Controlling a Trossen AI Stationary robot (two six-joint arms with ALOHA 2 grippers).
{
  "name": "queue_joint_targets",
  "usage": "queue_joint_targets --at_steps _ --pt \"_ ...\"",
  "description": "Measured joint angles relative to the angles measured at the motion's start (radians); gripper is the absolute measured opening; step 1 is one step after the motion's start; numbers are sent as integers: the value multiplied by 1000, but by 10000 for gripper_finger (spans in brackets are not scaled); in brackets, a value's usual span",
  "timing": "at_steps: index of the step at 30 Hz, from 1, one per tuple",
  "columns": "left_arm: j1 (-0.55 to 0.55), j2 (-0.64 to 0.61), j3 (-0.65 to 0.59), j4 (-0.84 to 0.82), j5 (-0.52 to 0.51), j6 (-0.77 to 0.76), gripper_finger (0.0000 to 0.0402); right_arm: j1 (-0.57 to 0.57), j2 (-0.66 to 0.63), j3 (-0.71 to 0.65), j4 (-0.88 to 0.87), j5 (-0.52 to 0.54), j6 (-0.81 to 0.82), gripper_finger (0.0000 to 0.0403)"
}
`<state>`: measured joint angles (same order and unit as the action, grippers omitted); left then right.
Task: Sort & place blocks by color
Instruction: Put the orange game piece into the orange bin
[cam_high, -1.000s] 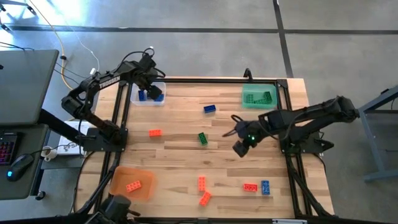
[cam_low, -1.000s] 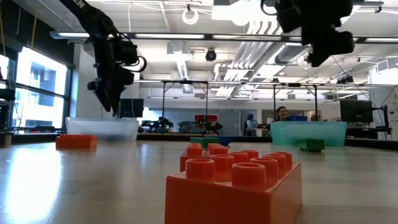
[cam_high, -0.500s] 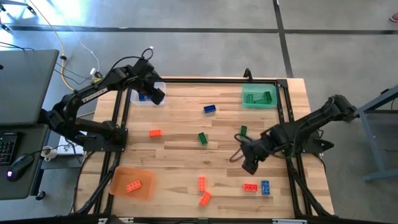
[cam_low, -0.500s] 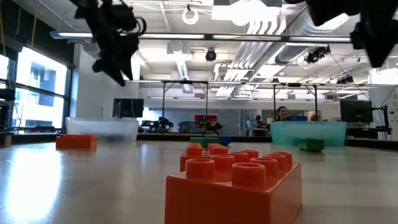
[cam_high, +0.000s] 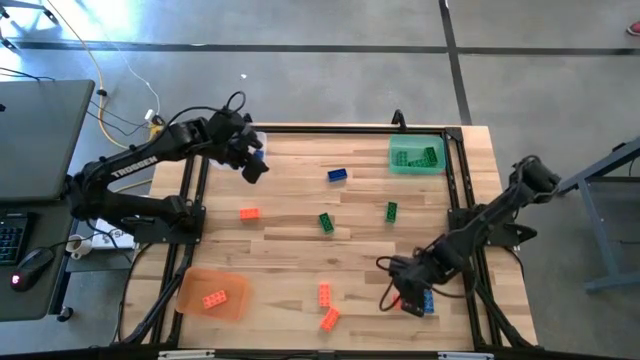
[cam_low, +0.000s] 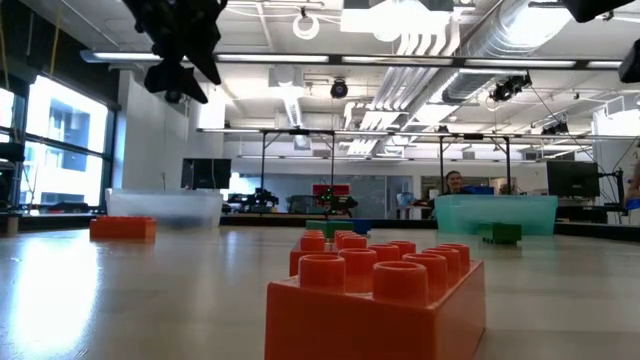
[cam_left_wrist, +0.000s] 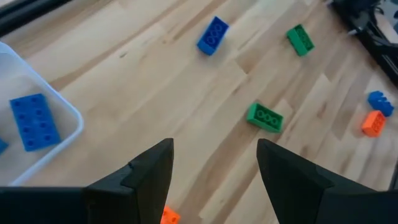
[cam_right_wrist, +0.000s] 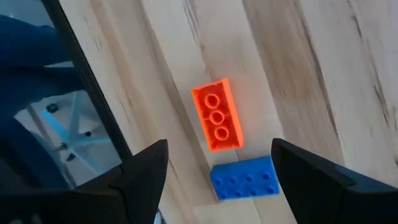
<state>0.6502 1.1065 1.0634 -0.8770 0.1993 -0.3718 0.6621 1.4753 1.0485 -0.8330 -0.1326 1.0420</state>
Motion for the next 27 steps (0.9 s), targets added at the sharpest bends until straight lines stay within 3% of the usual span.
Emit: queue_joint_targets --at_steps 12,27 --pt "-89 1 0 -1 -5 -19 217 83 175 0 77 71 -144 273" --pt "-123 1 0 -1 -7 -21 217 93 331 2 115 5 -130 266"
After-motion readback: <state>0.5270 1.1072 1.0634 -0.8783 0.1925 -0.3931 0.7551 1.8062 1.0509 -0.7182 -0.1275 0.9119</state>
